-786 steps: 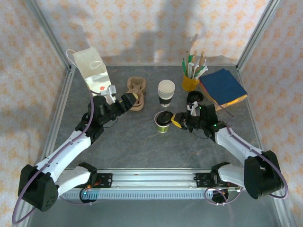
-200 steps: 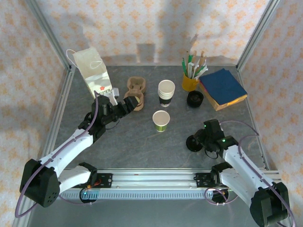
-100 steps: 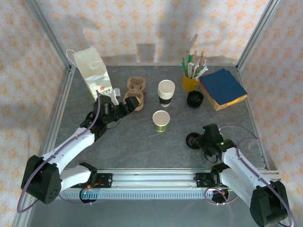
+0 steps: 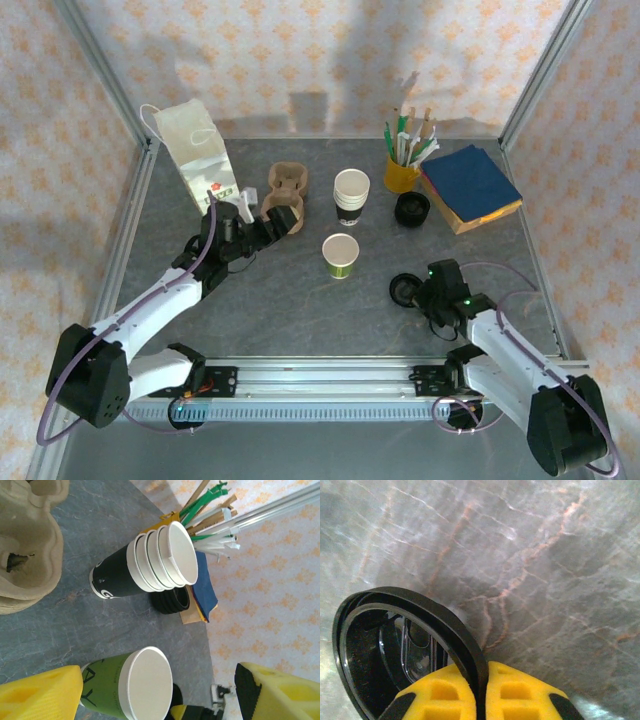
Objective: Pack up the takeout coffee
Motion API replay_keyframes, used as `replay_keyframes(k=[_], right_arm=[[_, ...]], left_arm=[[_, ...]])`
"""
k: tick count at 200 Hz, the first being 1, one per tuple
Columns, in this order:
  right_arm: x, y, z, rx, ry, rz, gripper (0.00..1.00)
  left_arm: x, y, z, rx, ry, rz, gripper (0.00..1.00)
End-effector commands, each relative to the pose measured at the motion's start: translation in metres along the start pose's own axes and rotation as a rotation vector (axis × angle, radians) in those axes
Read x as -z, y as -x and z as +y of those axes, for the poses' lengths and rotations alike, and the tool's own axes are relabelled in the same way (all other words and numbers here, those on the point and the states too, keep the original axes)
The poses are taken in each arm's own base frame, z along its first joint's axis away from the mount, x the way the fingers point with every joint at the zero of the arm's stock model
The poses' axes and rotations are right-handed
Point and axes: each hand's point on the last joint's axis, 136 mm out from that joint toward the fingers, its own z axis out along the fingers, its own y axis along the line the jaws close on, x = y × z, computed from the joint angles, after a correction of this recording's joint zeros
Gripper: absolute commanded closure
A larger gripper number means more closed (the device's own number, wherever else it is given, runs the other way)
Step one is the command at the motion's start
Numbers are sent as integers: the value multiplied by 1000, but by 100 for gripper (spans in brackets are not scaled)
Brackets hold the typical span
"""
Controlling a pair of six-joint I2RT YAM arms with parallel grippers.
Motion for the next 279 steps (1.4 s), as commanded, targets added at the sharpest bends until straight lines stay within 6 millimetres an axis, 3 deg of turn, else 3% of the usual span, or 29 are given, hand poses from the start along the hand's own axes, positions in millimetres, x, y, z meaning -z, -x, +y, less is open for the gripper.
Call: replay_keyframes(k=[1, 49, 72, 97, 139, 189, 210, 233, 263, 279], right_arm=[[26, 19, 47, 74, 139, -63, 96], [105, 24, 161, 296, 462, -116, 97], [140, 18, 202, 384, 590, -138, 97], [161, 9, 231, 465, 663, -143, 97], [166, -8, 258, 559, 692, -109, 97], [162, -10, 268, 582, 670, -99, 97], [166, -8, 272, 584, 683, -107, 97], [167, -6, 272, 608, 676, -127, 95], [176, -1, 275, 685, 685, -187, 80], [187, 9, 277, 734, 693, -279, 72]], left_arm=[[9, 9, -34, -100, -59, -27, 21], [4, -12, -89, -198, -142, 93, 21], [0, -23, -102, -193, -160, 164, 22], [-3, -42, -125, -195, -254, 255, 21], [-10, -64, -130, -202, -308, 344, 25], [-6, -71, -132, -224, -336, 369, 32], [-7, -71, -131, -220, -335, 367, 53], [-5, -68, -134, -215, -343, 350, 63], [5, -48, -136, -170, -360, 268, 83], [13, -35, -133, -117, -377, 232, 87]])
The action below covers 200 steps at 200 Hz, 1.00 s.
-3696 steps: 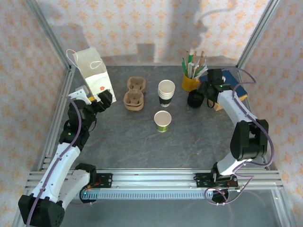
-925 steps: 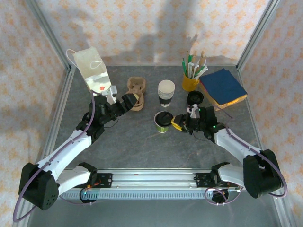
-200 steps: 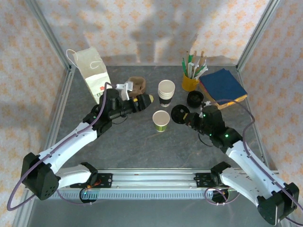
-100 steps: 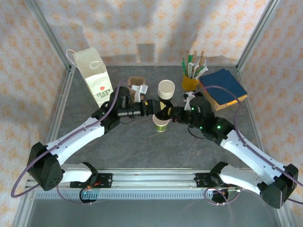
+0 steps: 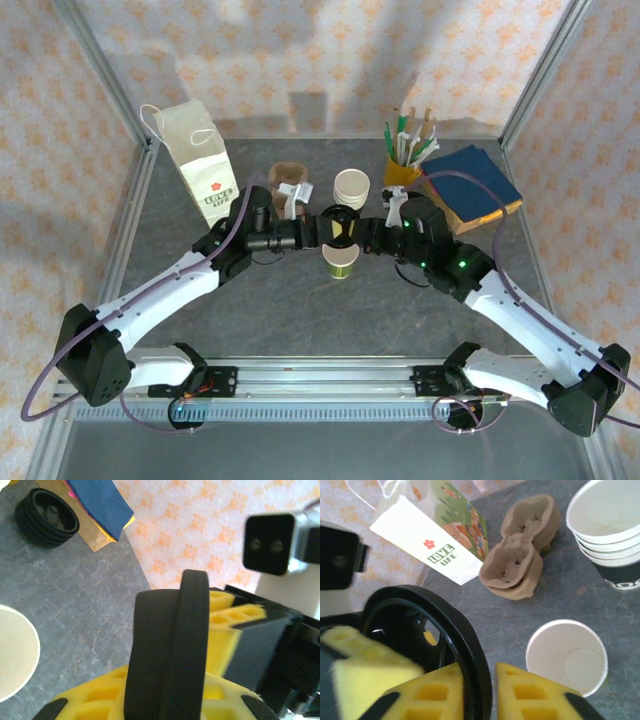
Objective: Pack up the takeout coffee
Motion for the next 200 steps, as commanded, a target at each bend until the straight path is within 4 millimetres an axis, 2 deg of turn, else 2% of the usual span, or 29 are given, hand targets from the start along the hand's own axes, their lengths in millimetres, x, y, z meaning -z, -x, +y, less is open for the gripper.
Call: replay_keyframes(k=[1, 27, 35, 49, 65, 94, 113, 126, 139, 170, 189, 200], right_arm=[[19, 32, 10, 142, -7, -131, 72], [42, 57, 16, 306, -23, -275, 65], [51, 63, 20, 360, -16, -326, 58], [63, 74, 22, 419, -25, -421, 37], [71, 81, 29, 502, -8, -496, 27], [65, 74, 58, 779, 108, -516, 26], [49, 62, 66, 1004, 141, -512, 29], [32, 49, 67, 1194, 133, -492, 33], [22, 46, 69, 1350, 72, -522, 32], [7, 50, 73, 1563, -12, -589, 34], [-7, 35, 71, 1743, 6, -526, 39], [-10, 36, 73, 1766, 3, -519, 40]], left_arm=[[24, 27, -16, 13, -74, -120, 87], [42, 36, -10, 92, -87, -160, 88], [48, 38, -9, 110, -94, -167, 88], [55, 38, -5, 141, -82, -176, 88], [60, 35, -3, 193, -80, -165, 88], [70, 33, -11, 302, -99, -143, 87], [75, 29, -12, 382, -78, -112, 87], [77, 25, -8, 467, -50, -92, 89], [78, 22, -8, 524, -41, -70, 92], [79, 17, -8, 586, -41, -47, 92], [79, 17, -8, 606, -44, -54, 92], [79, 18, -7, 612, -47, -61, 92]])
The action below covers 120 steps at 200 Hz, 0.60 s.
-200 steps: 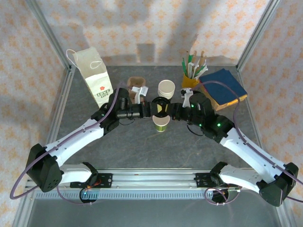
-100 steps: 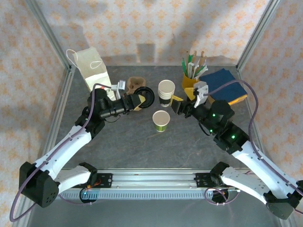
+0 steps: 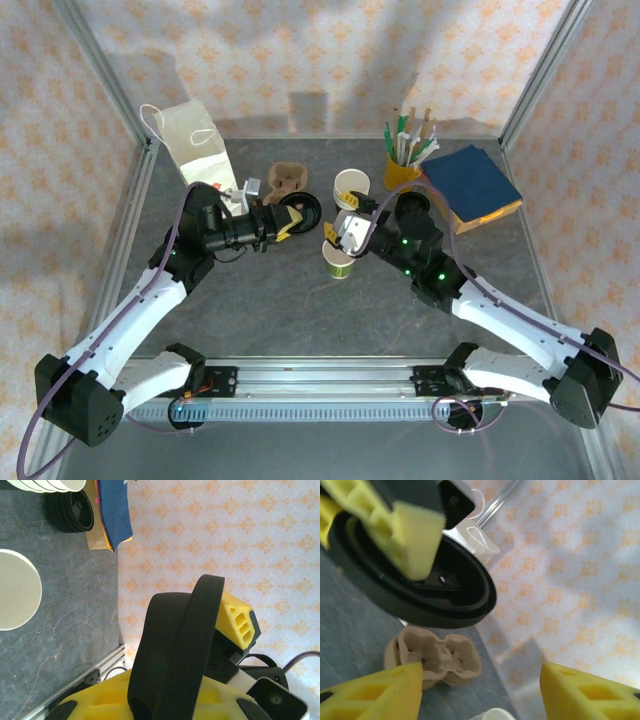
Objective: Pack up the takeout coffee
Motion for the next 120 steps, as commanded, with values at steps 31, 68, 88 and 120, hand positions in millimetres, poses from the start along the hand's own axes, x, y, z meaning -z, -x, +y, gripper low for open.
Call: replay_keyframes(k=[31, 68, 88, 120], right_arm=[[-1, 31, -16, 260, -41, -101, 44], [3, 43, -15, 266, -25, -146, 51], [3, 46, -11, 282, -3, -163, 56], [3, 53, -11, 282, 6, -188, 62]], left_arm=[[5, -7, 3, 166, 15, 24, 92], [4, -5, 4, 173, 12, 20, 92], [3, -5, 9, 179, 28, 22, 92], [2, -4, 13, 184, 34, 18, 93]])
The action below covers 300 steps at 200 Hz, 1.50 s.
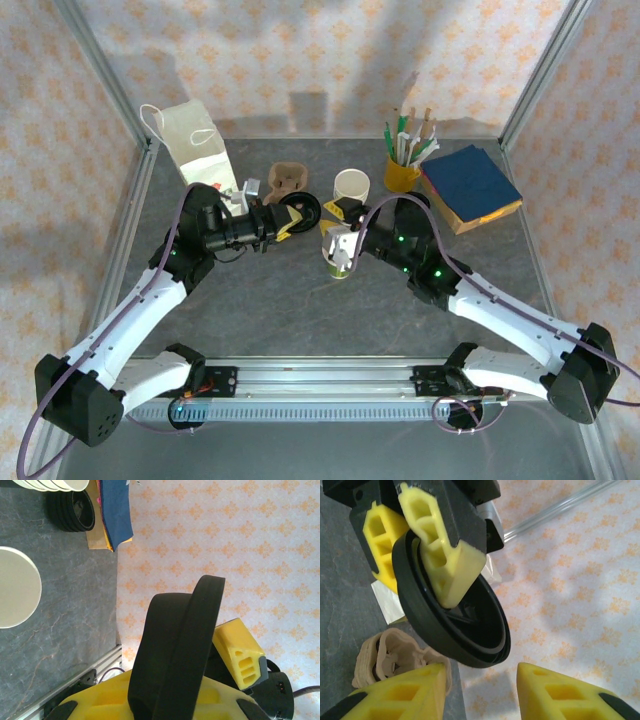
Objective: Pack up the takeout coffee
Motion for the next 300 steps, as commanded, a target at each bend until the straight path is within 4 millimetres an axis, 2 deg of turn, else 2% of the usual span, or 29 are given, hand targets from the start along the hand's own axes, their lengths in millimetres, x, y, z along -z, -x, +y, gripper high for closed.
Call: replay_keyframes(k=[1, 47, 77, 120, 144, 181, 235, 265, 280, 300], right_arm=[[5, 26, -23, 28, -47, -82, 62], [-1, 27, -20, 40, -16, -91, 66], [-5, 25, -10, 61, 23, -84, 65], [-8, 26, -7, 89, 35, -78, 63], [-14, 21, -2, 117, 71, -51, 67], [-17, 18, 2, 124, 86, -24, 78], [-11, 14, 1, 49, 72, 4, 96], [-4, 10, 0, -18, 67, 38, 99], [0, 9, 3, -61, 81, 46, 100], [7, 8, 5, -141, 93, 61, 100]], left_arm=[[2, -4, 12, 160, 33, 21, 93], [3, -6, 11, 158, 32, 25, 93], [2, -6, 11, 159, 33, 29, 93], [2, -6, 14, 158, 40, 30, 93], [1, -7, 17, 159, 46, 36, 93], [1, -8, 16, 155, 45, 44, 91], [4, -6, 2, 99, 35, 33, 57], [10, 3, -6, 21, 68, -30, 34], [16, 10, -10, -30, 102, -79, 27], [26, 22, -15, -107, 162, -156, 23]])
